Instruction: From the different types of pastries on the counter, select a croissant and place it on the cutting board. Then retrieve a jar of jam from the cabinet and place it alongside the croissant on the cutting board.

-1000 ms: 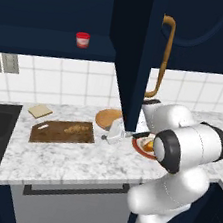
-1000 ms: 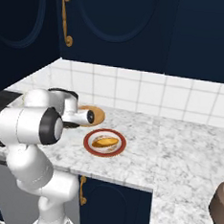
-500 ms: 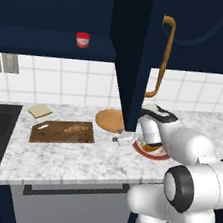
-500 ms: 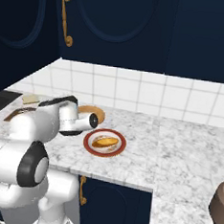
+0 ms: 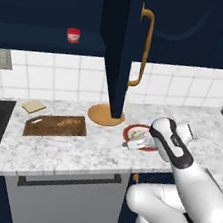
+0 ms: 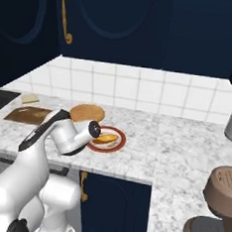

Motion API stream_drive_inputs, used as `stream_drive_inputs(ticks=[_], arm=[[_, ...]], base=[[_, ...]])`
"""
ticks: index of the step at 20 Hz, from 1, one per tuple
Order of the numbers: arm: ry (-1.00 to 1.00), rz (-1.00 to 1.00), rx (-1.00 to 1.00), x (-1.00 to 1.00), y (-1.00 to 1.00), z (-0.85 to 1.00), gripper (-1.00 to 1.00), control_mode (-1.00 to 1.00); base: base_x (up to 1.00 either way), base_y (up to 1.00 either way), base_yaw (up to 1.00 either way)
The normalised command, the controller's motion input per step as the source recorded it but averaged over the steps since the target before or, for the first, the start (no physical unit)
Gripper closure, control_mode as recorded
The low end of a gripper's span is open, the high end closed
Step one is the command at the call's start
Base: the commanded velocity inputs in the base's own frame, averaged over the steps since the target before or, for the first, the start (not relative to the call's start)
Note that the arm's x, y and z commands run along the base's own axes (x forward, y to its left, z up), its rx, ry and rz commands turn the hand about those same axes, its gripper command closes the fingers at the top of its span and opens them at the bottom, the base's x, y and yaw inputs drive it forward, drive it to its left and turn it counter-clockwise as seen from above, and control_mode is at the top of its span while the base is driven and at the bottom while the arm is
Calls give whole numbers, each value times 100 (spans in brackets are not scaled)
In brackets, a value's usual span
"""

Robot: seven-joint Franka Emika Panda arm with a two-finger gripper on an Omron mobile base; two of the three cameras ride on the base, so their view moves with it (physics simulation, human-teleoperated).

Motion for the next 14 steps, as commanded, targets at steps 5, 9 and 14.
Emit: stream_drive_inputs(ticks=[5,9,14], arm=[[0,0,0,0,0,0,-100,100],[0,0,0,0,0,0,-100,100],[0,0,0,0,0,0,-100,100]], base=[[-72,10,-13],[0,94,0],[-35,100,-2]])
